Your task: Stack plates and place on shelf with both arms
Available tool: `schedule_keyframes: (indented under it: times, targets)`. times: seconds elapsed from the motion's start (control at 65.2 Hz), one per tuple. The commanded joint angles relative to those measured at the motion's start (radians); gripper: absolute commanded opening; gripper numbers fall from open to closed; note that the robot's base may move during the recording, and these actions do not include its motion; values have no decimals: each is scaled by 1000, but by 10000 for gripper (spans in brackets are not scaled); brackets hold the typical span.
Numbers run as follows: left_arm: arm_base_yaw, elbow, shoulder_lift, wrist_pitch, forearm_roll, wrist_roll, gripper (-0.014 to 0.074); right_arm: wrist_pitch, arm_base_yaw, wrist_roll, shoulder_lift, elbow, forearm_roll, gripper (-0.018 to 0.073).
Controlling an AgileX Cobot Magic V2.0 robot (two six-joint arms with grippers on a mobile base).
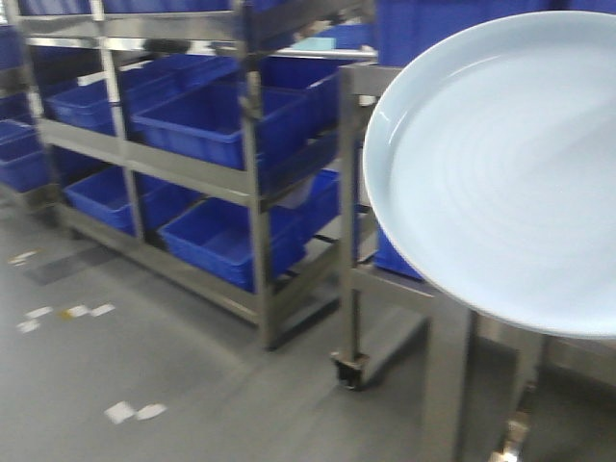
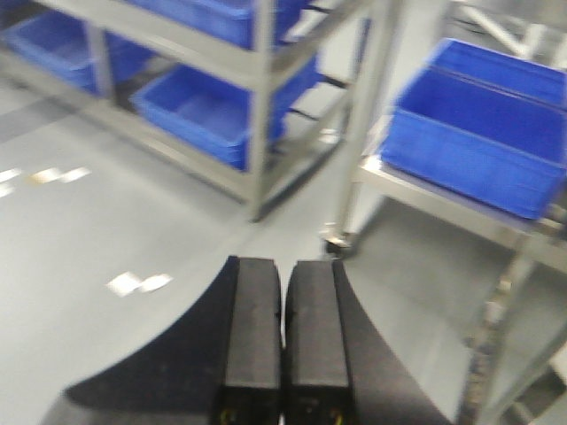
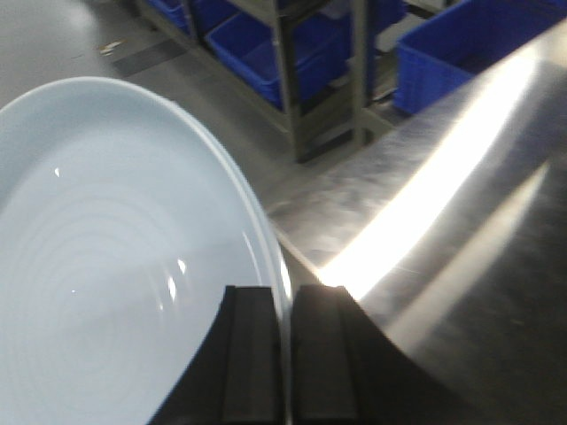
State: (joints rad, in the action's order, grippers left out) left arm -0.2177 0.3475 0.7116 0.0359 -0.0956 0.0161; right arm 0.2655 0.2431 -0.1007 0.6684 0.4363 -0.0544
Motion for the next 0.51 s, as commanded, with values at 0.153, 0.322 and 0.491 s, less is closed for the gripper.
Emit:
schedule_keyframes:
  times: [0.153,0.322,0.491]
  targets:
    - [0,29,-4,-81,0,7,84,-95,-4,3,-5,30,2,50]
    - [0,29,-4,-81,0,7,84,-95,-4,3,-5,30,2,50]
    - [0,29,-4,-81,0,7,84,-95,-4,3,-5,30,2,50]
